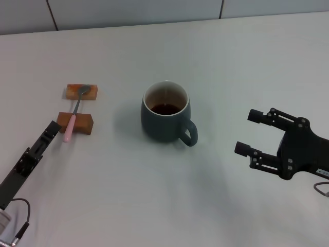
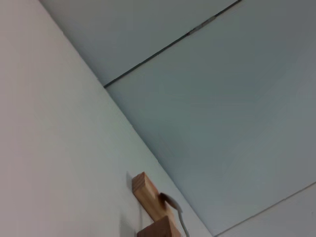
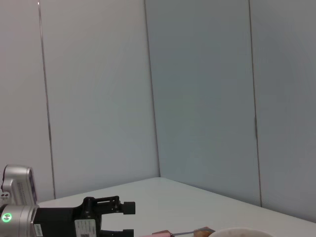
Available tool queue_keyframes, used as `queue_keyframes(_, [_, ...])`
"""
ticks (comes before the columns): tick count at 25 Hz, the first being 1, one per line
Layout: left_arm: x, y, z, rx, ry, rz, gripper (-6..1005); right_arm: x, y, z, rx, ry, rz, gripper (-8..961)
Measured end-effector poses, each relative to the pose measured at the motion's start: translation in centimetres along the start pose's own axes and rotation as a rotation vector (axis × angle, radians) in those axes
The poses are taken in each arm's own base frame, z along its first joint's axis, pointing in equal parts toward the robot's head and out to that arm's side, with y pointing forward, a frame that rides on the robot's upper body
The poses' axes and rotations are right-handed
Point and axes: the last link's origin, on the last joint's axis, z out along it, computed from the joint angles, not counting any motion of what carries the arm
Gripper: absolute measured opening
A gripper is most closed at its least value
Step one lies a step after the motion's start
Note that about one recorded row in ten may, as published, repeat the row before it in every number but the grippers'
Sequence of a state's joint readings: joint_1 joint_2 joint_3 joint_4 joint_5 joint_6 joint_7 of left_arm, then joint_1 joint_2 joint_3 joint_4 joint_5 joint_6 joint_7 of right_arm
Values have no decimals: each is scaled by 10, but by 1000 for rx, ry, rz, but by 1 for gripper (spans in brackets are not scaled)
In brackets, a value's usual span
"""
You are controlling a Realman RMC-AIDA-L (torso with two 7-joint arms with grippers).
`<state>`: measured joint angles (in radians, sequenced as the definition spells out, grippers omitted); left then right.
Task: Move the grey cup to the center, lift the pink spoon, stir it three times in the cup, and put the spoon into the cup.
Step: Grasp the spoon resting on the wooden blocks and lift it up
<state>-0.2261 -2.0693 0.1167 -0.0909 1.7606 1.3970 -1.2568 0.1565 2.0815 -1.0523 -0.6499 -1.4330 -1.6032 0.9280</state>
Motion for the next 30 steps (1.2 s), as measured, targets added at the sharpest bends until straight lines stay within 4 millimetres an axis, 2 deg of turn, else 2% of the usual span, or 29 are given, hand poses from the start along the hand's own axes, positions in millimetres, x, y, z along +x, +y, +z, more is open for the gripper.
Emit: queue_keyframes(30, [-7,2,8,4,-47,-188,830,-1,1,0,-5,-4,0,754])
